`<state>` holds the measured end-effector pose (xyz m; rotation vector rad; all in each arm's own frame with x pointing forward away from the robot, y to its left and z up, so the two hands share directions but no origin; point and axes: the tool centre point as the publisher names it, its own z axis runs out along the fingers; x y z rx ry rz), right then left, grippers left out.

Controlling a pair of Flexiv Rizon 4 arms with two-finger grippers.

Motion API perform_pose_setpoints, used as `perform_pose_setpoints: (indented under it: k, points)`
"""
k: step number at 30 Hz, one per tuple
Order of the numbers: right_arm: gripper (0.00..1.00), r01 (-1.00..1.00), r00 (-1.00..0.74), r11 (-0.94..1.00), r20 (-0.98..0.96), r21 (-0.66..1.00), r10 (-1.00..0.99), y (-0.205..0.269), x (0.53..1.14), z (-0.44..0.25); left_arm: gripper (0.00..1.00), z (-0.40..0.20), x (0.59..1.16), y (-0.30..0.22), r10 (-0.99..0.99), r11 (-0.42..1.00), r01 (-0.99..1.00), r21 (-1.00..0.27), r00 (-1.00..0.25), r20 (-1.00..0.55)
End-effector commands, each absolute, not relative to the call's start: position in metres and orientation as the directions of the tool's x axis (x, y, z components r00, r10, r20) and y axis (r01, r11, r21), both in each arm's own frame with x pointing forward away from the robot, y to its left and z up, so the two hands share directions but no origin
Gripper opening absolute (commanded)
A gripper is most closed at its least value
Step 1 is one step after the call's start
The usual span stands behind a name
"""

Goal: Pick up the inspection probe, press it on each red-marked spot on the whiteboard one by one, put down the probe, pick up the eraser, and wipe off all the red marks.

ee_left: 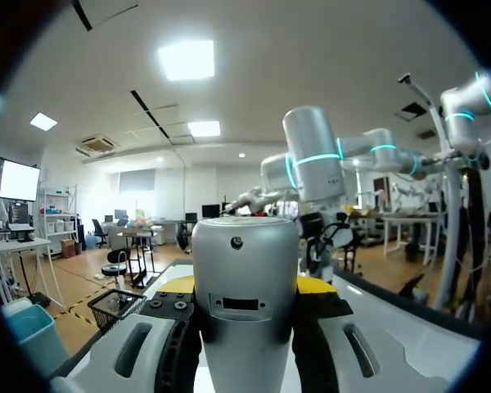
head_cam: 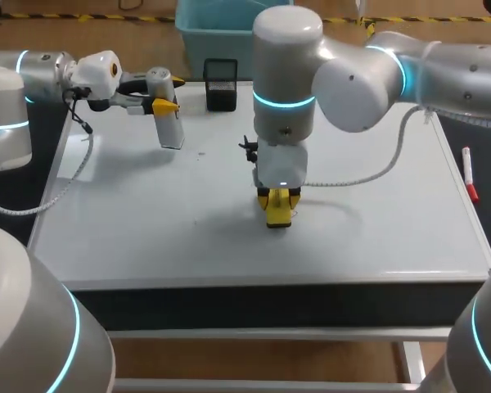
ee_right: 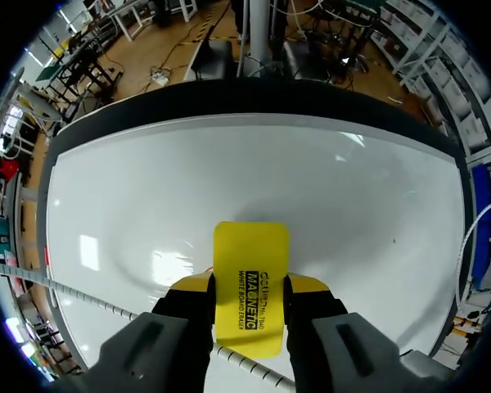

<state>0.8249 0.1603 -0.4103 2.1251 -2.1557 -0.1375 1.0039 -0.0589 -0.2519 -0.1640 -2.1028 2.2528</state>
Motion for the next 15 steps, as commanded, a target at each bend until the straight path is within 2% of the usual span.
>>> perform_pose_setpoints:
  k: [1, 15]
  points:
    - [0.00, -0.991, 0.005, -0.005, 0.001, 0.131, -1.000, 0.1617, 0.8228, -0.4153, 0.00, -0.2506, 1.0029, -0.0591, 0.111, -0.069, 0.033, -0.997, -0.993, -0.041]
    - [0.00, -0.992, 0.013, -0.014, -0.007, 0.128, -1.000, 0.1624, 0.8214, -0.4177, 0.00, -0.2506, 1.0029, -0.0591, 0.111, -0.069, 0.033, -0.997, -0.993, -0.041]
